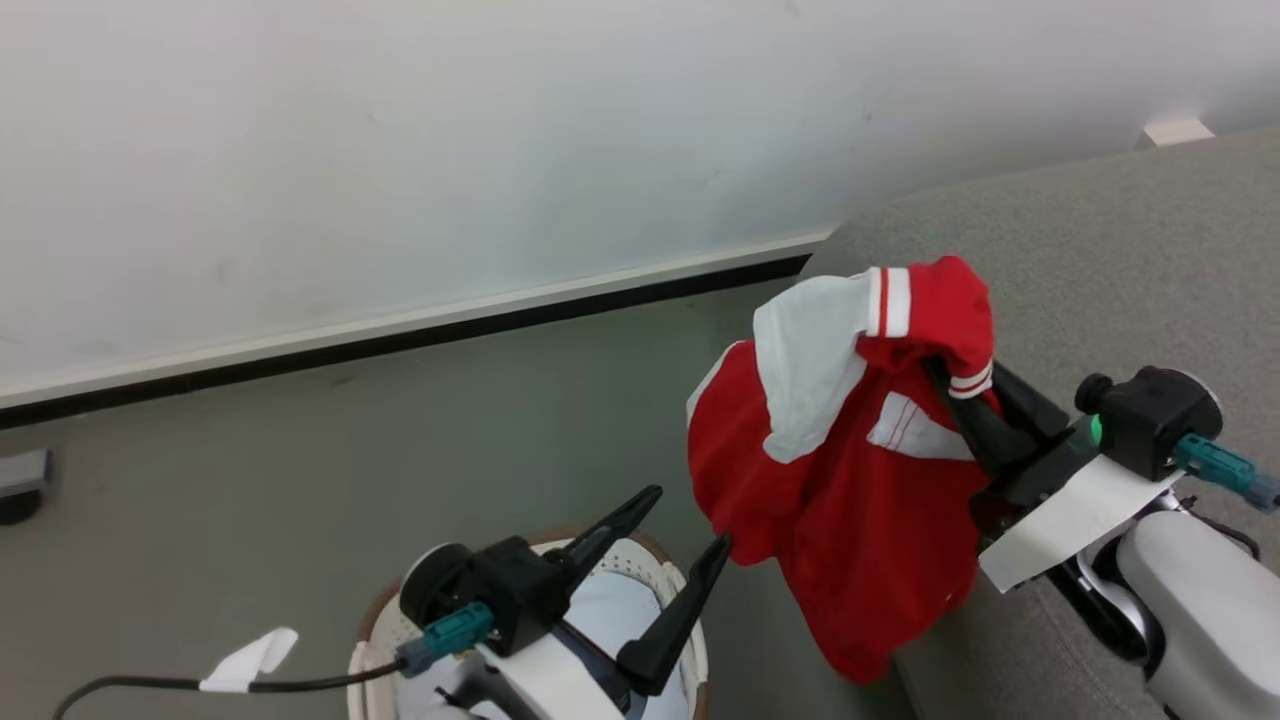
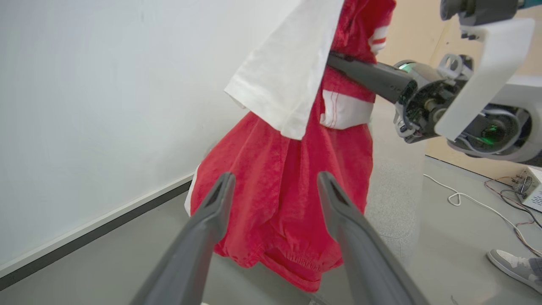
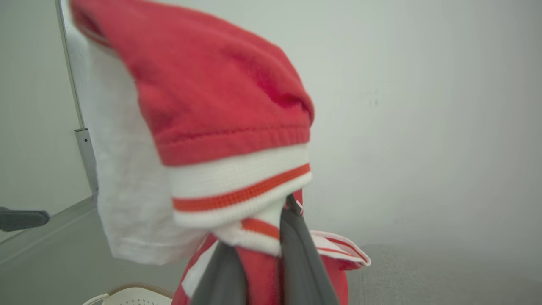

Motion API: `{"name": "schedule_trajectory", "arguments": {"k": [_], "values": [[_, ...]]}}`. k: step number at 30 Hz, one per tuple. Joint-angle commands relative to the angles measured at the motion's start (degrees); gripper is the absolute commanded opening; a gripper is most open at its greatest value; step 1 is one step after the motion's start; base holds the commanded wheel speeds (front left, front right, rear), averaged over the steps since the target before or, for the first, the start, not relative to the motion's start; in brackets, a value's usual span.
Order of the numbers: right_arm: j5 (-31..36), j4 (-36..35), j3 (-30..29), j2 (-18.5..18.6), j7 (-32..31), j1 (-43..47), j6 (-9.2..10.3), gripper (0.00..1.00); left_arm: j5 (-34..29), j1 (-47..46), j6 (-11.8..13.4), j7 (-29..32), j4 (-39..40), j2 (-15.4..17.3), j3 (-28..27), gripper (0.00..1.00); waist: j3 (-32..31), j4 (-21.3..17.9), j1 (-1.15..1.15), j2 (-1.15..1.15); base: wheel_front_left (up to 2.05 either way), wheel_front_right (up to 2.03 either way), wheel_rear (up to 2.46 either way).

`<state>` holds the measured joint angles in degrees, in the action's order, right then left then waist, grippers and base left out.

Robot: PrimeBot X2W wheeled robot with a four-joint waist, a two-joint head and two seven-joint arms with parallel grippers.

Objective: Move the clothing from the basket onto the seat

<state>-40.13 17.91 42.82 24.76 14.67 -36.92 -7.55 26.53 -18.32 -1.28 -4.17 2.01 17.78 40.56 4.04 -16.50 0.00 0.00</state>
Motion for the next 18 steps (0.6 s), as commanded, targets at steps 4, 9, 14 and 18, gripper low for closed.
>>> {"name": "schedule_trajectory", "arguments": {"k": [4,9,14,18], "values": [[1.71,-1.72,-4.45,0.64,-0.31,0.59,0.13,0.00,-0.67,-1.42,-0.52,-0.03,0.99,-0.11,0.48,1.00,3.67,-1.41,0.00,0.00,0.00,0.00,0.00],[3.81,-3.30,-12.78,0.62,-1.90,-2.78,0.13,0.00,-1.21,-3.30,-1.16,0.50,2.44,0.43,0.74,1.00,8.44,-0.41,0.00,0.00,0.00,0.00,0.00],[6.38,-2.18,-22.57,1.22,-5.66,-11.11,0.12,0.00,-1.59,-5.57,-2.22,1.13,3.98,2.00,0.38,1.00,14.49,1.48,0.00,0.00,0.00,0.00,0.00],[10.20,0.86,-30.99,2.69,-9.34,-19.68,0.13,0.00,-1.67,-7.26,-2.82,1.10,4.90,3.05,-0.08,1.00,18.48,3.48,0.00,0.00,0.00,0.00,0.00]]}}
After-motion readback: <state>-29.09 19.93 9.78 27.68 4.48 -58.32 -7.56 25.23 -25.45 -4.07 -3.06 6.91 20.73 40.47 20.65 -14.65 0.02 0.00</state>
